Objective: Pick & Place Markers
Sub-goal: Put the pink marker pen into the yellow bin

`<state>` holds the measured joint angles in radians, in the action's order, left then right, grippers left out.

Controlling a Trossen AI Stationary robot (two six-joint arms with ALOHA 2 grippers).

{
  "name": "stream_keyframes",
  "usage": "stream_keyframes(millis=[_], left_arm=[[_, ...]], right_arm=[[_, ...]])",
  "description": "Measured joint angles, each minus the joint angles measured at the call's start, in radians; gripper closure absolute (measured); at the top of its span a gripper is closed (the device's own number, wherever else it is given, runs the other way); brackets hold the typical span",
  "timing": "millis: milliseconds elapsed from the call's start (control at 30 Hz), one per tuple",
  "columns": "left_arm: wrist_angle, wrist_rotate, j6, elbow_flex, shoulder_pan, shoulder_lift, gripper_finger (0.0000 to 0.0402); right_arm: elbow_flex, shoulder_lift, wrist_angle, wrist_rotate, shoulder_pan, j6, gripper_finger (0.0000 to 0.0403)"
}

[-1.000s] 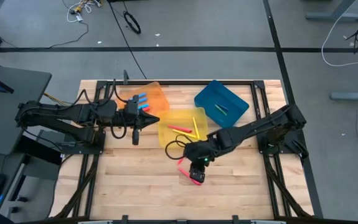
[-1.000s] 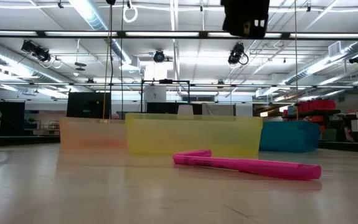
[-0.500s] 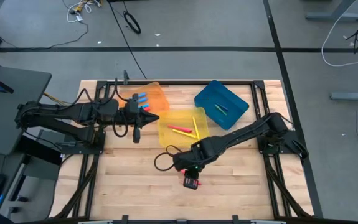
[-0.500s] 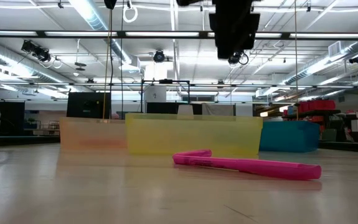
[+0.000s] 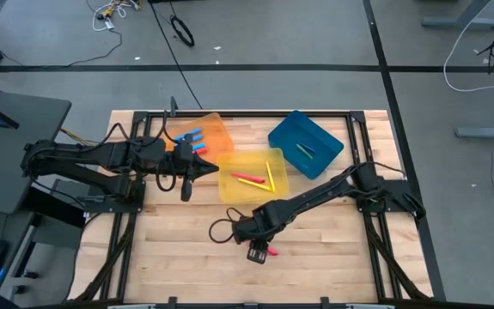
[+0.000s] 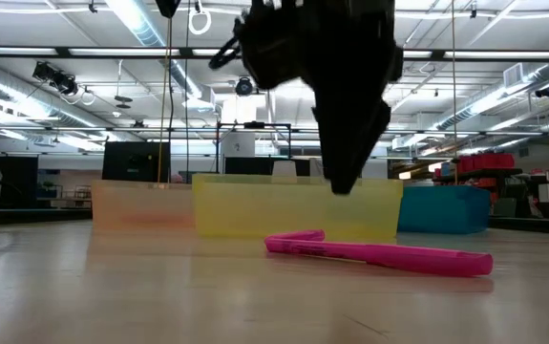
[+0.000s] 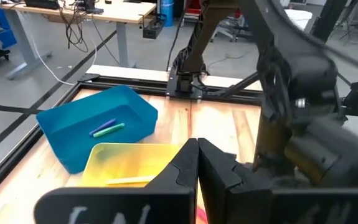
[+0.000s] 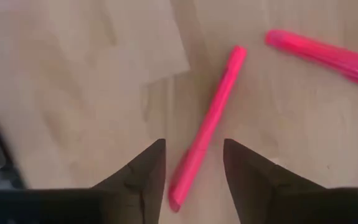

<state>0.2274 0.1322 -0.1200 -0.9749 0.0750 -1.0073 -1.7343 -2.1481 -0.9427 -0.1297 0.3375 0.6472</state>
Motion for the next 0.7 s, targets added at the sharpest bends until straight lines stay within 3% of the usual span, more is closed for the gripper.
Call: stream_keyframes(millis=[700], left_arm=[[0.009,-0.033,0.002,0.000,0.000,0.000,0.0390]], right_arm=[[-0.001,-0.113,0.027,0.039,0.000,-0.067,0.0248]])
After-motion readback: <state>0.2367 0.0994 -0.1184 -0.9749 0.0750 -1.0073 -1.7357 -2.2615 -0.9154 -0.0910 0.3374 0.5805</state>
